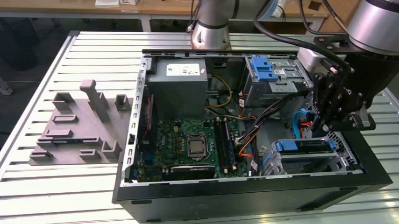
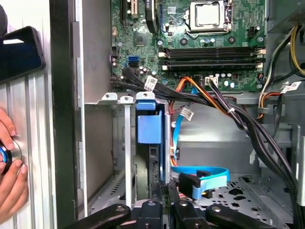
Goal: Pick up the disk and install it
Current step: 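Insert the first disk wire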
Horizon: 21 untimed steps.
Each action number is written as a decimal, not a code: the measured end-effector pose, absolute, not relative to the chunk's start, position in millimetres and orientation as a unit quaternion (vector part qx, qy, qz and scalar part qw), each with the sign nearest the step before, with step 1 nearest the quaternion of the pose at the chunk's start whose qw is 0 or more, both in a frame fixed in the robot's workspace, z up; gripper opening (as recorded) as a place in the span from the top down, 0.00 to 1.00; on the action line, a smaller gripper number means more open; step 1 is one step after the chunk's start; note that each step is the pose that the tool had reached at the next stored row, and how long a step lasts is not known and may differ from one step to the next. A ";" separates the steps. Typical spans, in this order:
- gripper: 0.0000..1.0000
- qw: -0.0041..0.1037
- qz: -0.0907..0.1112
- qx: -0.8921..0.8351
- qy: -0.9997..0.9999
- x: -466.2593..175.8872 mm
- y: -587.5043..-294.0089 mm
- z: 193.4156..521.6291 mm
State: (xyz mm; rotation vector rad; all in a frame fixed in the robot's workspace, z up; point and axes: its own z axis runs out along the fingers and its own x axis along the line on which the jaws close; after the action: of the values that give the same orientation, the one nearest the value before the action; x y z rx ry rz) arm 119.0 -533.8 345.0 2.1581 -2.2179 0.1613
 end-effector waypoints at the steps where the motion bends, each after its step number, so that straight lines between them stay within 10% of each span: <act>1: 0.84 0.022 0.052 0.696 -0.716 119.1 -534.8 344.8; 21: 0.84 0.033 0.041 0.689 -0.723 125.8 -536.1 338.0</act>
State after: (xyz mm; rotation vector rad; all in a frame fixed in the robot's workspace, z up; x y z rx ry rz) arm 125.8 -536.1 338.0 2.1208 -2.2250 0.1265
